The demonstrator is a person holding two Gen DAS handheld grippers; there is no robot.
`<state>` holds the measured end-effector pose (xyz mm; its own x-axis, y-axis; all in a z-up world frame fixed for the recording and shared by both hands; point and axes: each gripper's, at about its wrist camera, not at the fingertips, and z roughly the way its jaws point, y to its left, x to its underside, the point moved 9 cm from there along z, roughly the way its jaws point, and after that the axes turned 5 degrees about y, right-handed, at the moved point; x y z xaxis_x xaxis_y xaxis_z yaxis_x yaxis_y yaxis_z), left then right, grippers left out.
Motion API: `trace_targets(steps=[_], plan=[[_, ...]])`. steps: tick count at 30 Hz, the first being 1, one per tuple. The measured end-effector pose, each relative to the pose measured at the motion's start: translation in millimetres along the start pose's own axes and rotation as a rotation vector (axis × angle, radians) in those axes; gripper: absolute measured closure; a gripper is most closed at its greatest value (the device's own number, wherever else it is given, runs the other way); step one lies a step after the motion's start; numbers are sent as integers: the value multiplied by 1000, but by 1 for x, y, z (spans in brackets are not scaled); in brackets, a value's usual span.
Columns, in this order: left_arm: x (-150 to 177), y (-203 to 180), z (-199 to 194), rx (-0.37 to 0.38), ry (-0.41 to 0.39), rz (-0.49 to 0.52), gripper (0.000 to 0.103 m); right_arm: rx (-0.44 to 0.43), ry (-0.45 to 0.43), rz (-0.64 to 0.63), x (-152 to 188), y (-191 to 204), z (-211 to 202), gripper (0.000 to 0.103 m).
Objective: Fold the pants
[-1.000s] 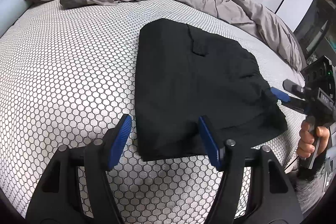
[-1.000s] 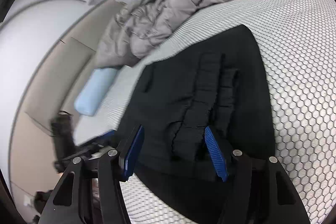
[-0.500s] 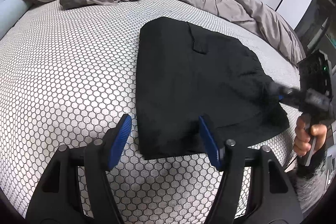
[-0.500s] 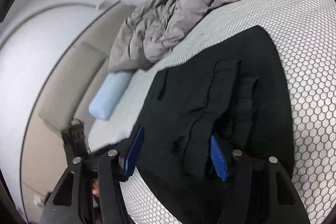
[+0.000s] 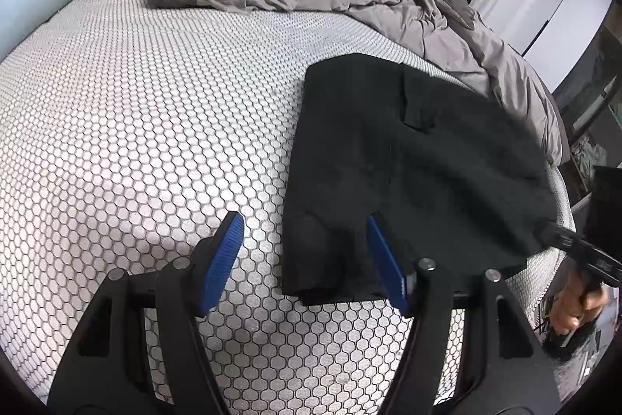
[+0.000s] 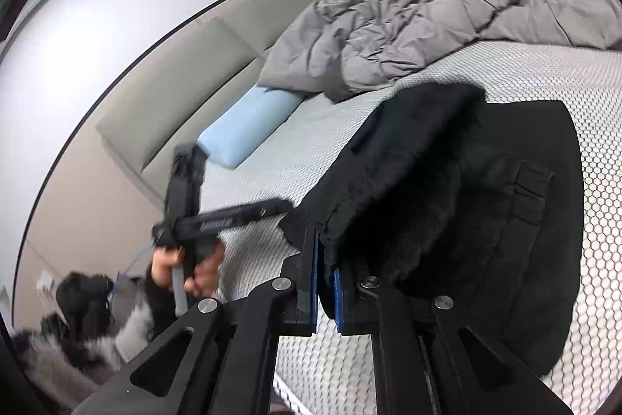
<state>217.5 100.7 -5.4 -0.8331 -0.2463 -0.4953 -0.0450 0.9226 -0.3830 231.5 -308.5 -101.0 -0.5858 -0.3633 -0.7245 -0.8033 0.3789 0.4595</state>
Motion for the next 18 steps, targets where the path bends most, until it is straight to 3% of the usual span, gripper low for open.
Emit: trace_targets(steps=[6, 13, 16, 18], plan=[[6, -11, 15, -22, 41, 31, 41, 200, 70, 188, 21, -79, 10, 97], [9, -12, 16, -17, 48, 23, 41, 199, 23, 196, 16, -81, -11, 97], [13, -10, 20, -23, 65, 17, 40, 323, 91, 194, 27, -99, -1, 94], [12, -10, 20, -23, 63, 21, 40, 326, 85, 212, 23, -103, 3, 93]])
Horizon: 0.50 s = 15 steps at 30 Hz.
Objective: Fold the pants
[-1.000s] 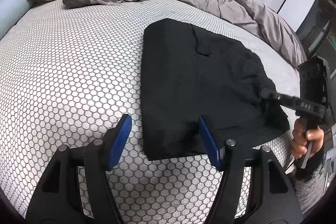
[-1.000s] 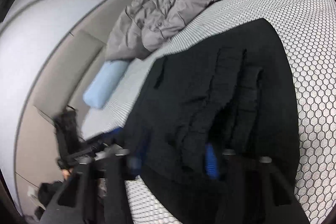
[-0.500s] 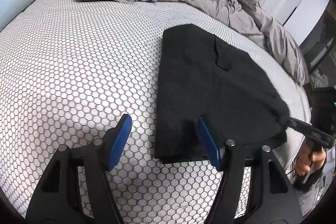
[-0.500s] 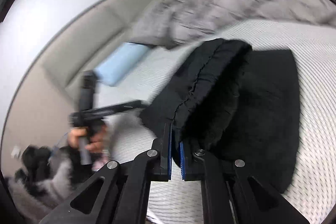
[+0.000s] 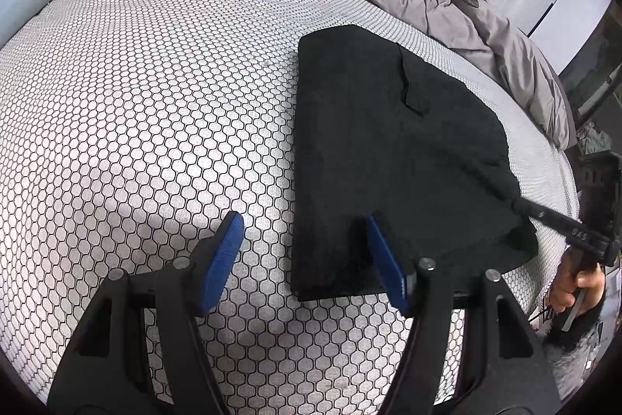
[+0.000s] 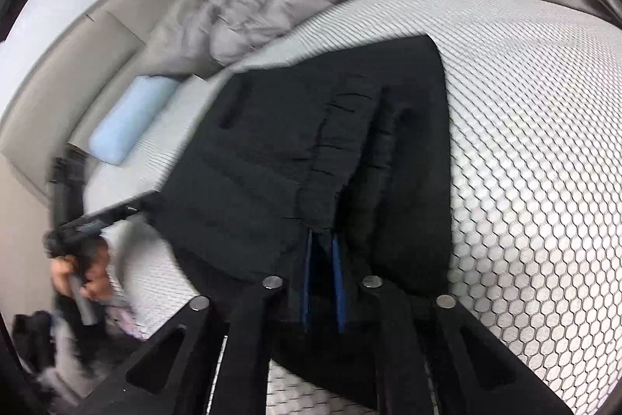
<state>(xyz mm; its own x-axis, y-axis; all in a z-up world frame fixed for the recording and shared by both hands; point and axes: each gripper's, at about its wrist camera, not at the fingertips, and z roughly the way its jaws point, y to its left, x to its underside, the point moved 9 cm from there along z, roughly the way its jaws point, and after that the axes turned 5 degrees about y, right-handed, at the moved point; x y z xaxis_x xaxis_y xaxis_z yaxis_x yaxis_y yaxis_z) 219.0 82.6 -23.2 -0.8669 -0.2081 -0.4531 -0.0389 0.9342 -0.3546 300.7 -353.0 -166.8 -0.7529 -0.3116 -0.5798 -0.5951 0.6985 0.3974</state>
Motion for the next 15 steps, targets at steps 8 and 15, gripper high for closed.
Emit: trace_targets(steps=[8, 15], plan=[[3, -15, 19, 99, 42, -6, 42, -118, -68, 96, -13, -10, -14, 52], [28, -43, 18, 137, 109, 116, 46, -79, -68, 64, -25, -3, -3, 89]])
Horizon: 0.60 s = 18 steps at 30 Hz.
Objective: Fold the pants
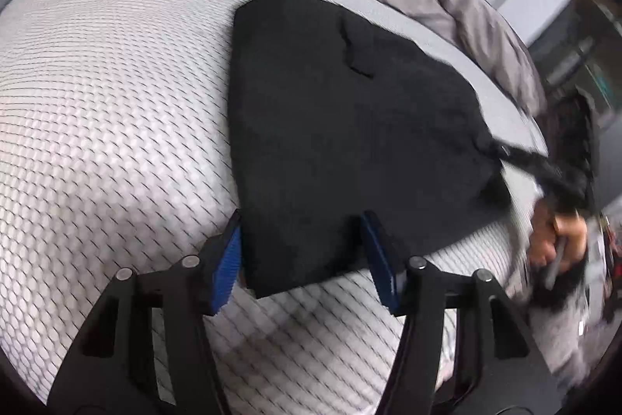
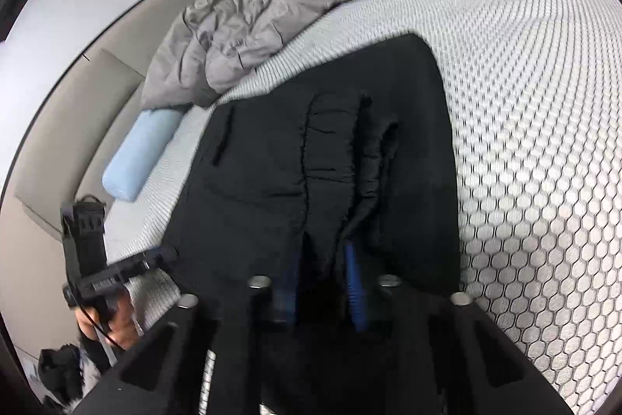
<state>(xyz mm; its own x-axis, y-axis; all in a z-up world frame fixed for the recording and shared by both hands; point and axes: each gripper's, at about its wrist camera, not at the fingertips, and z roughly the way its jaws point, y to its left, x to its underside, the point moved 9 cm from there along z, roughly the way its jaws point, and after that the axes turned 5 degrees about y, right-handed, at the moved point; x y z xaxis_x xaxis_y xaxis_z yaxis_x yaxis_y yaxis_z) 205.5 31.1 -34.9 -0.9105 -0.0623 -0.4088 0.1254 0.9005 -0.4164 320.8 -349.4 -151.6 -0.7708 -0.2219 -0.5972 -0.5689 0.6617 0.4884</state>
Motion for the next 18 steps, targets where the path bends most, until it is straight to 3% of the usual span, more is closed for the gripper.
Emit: trace_targets(steps=[3, 4, 6, 8, 11, 13, 15, 16, 17, 18], plan=[[9, -8, 8, -58, 19, 78, 43, 153, 30, -63, 6, -9, -2, 88], [9, -8, 8, -63, 15, 79, 43, 194, 54, -73, 10, -14, 2, 81], [7, -9, 4, -62, 8, 72, 43, 163, 35, -33, 10, -18, 0, 76], [3, -7, -5, -49, -23, 58, 43, 139, -1, -14, 9, -20, -17, 57], [-11, 11, -11, -27, -95, -30, 39, 124, -64, 12, 6, -31, -41, 40], [-14, 24, -1, 4, -86, -111, 41, 67, -46, 55, 8, -39, -39, 40], [-16, 31, 11, 42, -73, -164, 55, 59, -5, 84, 11, -48, -28, 42], [-15, 28, 16, 42, -72, -156, 64, 84, 10, 78, 14, -51, -23, 57], [-17, 30, 18, 35, -70, -146, 65, 132, 35, 56, 19, -52, -17, 81], [-18, 29, 19, 19, -75, -133, 65, 173, 61, 31, 22, -51, -13, 86]])
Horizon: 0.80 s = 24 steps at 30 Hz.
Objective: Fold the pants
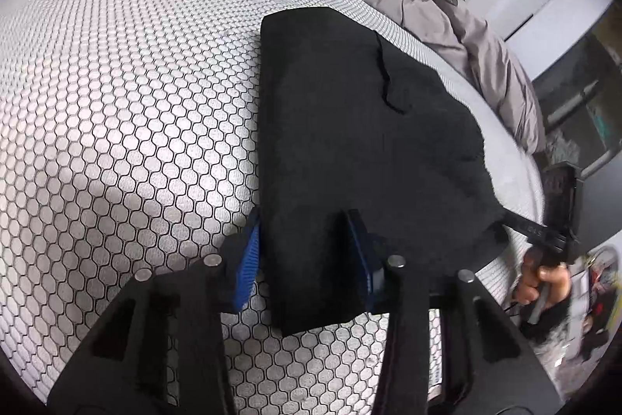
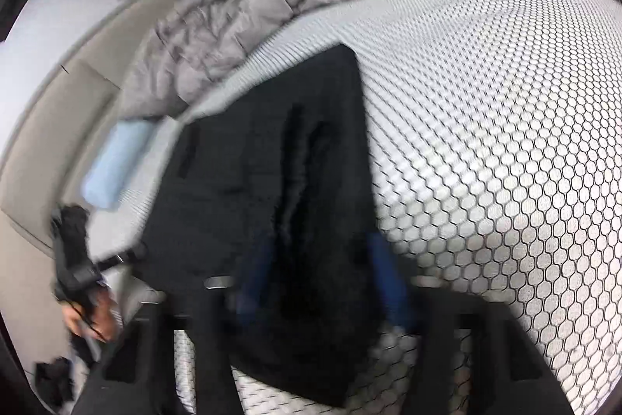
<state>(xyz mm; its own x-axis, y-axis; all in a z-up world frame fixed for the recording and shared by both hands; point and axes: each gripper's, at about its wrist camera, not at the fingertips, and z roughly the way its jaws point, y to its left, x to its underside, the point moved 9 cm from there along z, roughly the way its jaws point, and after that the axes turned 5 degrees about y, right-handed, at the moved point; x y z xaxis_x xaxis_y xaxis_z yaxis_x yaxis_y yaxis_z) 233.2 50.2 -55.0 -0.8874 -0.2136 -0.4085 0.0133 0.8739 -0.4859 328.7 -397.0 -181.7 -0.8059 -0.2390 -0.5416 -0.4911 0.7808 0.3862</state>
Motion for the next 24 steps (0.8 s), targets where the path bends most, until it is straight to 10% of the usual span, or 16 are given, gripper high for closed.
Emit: trace_targets(steps=[14, 19, 24], plan=[[2, 5, -14, -132, -19, 40, 60, 34, 73, -198, 53, 2, -37, 85], [-34, -8, -14, -176, -72, 81, 56, -41, -131, -97, 12, 11, -64, 40], [-86, -6, 10, -144, -49, 1, 55, -44, -126, -44, -41, 24, -28, 39]])
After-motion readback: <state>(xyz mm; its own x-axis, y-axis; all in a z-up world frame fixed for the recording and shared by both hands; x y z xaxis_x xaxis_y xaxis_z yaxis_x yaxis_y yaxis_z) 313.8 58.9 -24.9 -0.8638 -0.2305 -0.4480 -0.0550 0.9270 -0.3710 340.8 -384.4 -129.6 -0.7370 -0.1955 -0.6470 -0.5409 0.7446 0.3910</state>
